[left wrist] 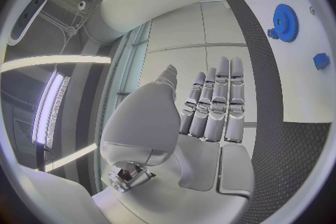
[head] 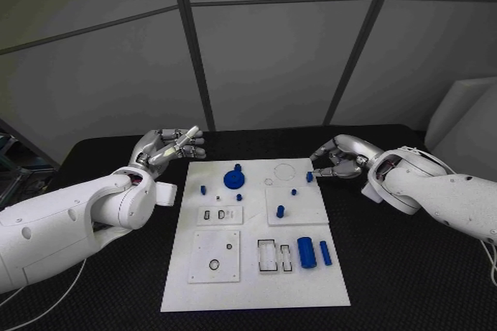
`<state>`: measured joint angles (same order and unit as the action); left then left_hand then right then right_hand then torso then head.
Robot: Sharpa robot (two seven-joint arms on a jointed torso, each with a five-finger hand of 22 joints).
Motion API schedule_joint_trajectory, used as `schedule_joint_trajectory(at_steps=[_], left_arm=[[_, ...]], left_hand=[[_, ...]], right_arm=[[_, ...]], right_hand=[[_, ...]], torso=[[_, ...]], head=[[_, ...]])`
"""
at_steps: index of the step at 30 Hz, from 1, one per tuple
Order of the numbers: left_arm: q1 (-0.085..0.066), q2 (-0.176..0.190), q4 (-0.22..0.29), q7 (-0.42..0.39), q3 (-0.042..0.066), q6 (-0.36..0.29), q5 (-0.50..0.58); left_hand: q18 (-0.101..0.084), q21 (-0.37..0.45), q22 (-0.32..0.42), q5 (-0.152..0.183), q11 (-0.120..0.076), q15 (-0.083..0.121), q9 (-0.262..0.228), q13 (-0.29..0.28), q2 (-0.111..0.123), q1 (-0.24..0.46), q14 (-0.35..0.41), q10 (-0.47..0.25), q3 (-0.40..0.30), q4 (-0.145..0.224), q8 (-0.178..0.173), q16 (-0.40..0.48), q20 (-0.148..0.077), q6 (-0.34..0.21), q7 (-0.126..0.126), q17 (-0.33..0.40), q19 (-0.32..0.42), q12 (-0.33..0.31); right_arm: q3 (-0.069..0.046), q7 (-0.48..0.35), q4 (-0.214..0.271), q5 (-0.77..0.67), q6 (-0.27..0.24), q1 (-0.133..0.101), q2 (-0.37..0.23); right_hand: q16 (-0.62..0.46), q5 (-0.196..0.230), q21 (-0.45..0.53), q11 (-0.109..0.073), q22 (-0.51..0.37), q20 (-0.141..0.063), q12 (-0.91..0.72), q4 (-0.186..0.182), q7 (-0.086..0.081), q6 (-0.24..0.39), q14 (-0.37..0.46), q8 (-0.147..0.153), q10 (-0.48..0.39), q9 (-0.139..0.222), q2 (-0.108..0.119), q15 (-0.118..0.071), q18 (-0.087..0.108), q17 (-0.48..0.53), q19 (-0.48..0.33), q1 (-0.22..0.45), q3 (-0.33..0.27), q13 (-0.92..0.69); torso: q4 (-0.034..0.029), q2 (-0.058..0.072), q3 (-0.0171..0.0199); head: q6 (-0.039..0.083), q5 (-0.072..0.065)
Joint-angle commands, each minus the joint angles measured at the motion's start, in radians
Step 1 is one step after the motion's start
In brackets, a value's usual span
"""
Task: Assemble the parts on the task board
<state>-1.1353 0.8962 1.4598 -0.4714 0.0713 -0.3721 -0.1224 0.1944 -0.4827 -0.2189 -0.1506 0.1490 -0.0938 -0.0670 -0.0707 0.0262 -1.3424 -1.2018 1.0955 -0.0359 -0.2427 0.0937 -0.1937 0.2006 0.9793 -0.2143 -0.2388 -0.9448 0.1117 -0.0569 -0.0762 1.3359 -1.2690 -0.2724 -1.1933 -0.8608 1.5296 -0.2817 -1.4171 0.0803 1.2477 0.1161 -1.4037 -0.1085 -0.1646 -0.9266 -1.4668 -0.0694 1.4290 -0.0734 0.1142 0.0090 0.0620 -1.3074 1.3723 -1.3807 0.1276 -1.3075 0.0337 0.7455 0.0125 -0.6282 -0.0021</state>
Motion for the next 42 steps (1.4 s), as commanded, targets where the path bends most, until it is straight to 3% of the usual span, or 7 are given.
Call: schedule_joint_trajectory(at_steps=[1,6,19,42], left_arm=[[-0.001,-0.001,0.001,-0.011,0.001,0.014,0.007],[-0.001,-0.003,0.001,-0.011,0.001,0.012,0.007],[-0.001,-0.005,0.0,-0.009,0.001,0.008,0.007],[-0.001,-0.005,-0.007,-0.009,0.001,0.006,0.007]], left_hand=[[-0.014,-0.005,-0.001,0.005,0.002,0.001,0.0,-0.001,-0.001,-0.006,0.007,0.006,0.004,0.004,-0.006,0.007,-0.002,0.006,0.002,-0.002,0.006,-0.004],[-0.014,-0.005,-0.001,0.005,0.002,0.001,0.0,-0.001,-0.001,-0.006,0.007,0.006,0.004,0.004,-0.006,0.007,-0.002,0.006,0.002,-0.002,0.006,-0.004],[-0.014,-0.005,-0.001,0.005,0.003,0.001,0.0,0.0,-0.002,-0.005,0.007,0.005,0.005,0.003,-0.007,0.008,-0.002,0.006,0.001,-0.003,0.007,-0.006],[-0.014,-0.006,-0.001,0.005,0.003,0.0,0.0,0.0,-0.003,-0.005,0.006,0.005,0.007,0.003,-0.009,0.009,-0.001,0.005,0.0,-0.004,0.008,-0.007]], right_arm=[[0.0,0.001,-0.007,-0.024,0.037,0.001,0.005],[0.0,0.001,-0.016,-0.031,0.047,0.008,0.014],[0.0,0.006,-0.037,-0.034,0.054,0.017,0.035],[0.0,0.05,-0.066,-0.072,0.074,0.032,0.057]], right_hand=[[0.003,-0.007,-0.002,-0.003,0.007,-0.002,-0.005,0.009,0.001,-0.015,-0.086,-0.005,0.004,-0.003,-0.004,-0.005,0.005,-0.187,0.002,-0.012,0.0,-0.097],[0.006,-0.007,-0.007,-0.003,0.019,-0.003,-0.009,0.009,0.001,-0.027,-0.087,-0.01,0.009,-0.005,-0.008,-0.005,0.003,-0.192,0.011,-0.013,-0.002,-0.101],[0.008,-0.006,-0.01,-0.004,0.025,-0.003,-0.011,0.011,0.002,-0.043,-0.088,-0.017,0.011,-0.007,-0.017,-0.006,0.002,-0.195,0.015,-0.017,-0.001,-0.102],[0.008,0.001,-0.018,-0.008,0.041,-0.006,-0.016,0.013,0.007,-0.067,-0.088,-0.028,0.017,-0.01,-0.03,-0.009,-0.002,-0.197,0.027,-0.021,0.003,-0.108]], torso=[[-0.0018,0.0,-0.0013],[-0.0002,0.0,0.0004],[-0.001,-0.002,-0.0014],[0.0001,-0.002,0.0001]], head=[[-0.006,0.0],[-0.012,0.006],[-0.014,0.002],[-0.02,0.002]])
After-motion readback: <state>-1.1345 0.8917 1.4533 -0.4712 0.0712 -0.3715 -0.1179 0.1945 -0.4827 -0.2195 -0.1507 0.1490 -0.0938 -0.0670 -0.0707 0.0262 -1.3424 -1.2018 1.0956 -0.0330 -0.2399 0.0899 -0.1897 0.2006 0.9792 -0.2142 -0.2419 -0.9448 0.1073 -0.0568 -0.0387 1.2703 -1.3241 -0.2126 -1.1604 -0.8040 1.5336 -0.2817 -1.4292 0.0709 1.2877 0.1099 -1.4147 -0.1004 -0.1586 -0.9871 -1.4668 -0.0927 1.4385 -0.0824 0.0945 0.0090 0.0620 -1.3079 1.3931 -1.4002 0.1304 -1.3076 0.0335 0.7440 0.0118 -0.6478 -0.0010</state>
